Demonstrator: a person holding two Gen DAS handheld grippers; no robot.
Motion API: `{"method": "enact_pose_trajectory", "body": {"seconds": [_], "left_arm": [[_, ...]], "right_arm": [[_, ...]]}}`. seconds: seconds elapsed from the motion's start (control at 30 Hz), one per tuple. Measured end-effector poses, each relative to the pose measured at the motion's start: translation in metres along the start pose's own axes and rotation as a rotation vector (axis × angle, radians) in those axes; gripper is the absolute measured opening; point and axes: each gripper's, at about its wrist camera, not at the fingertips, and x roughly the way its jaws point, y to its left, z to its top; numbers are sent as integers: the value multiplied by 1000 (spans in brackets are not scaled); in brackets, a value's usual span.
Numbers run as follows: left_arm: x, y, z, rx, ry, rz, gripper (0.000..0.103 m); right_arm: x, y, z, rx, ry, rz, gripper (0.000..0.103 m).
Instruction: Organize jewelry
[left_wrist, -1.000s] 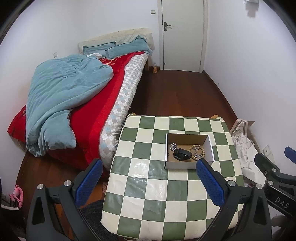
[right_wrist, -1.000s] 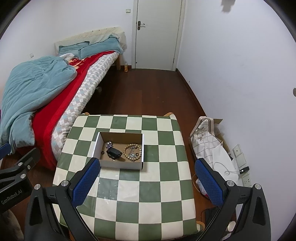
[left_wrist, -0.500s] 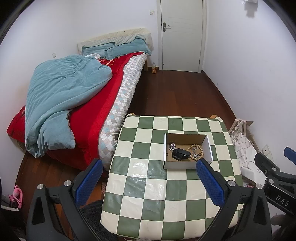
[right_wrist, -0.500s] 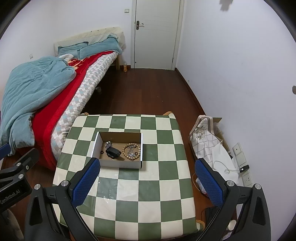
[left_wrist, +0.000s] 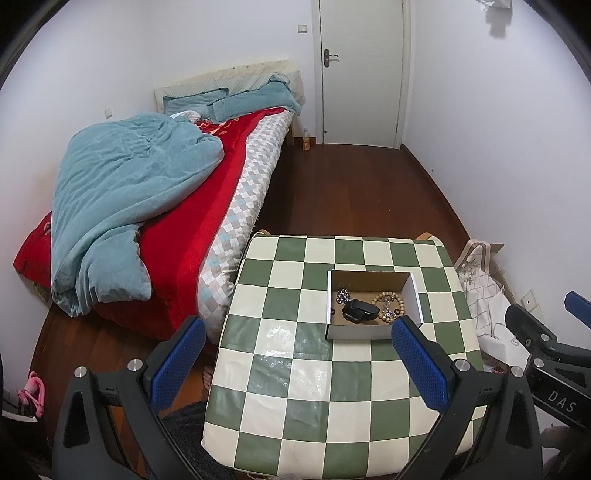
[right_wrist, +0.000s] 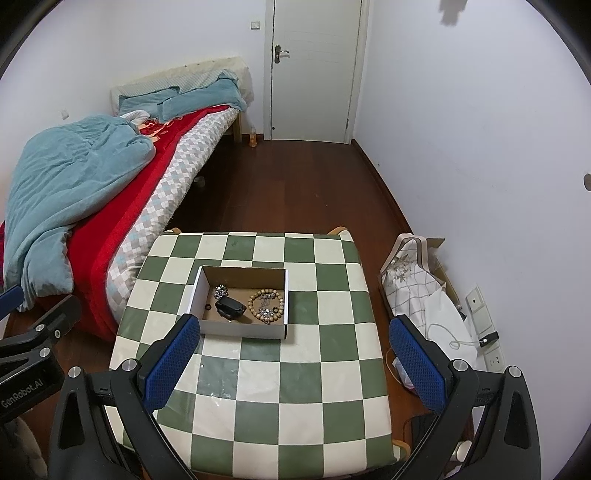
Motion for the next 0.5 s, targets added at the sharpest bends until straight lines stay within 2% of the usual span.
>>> {"method": "enact_pose_trajectory", "body": {"seconds": [0.5], "left_arm": [[-4, 3, 0, 5, -11, 1, 103]], "right_arm": [[-2, 0, 3, 0, 0, 9, 103]]}}
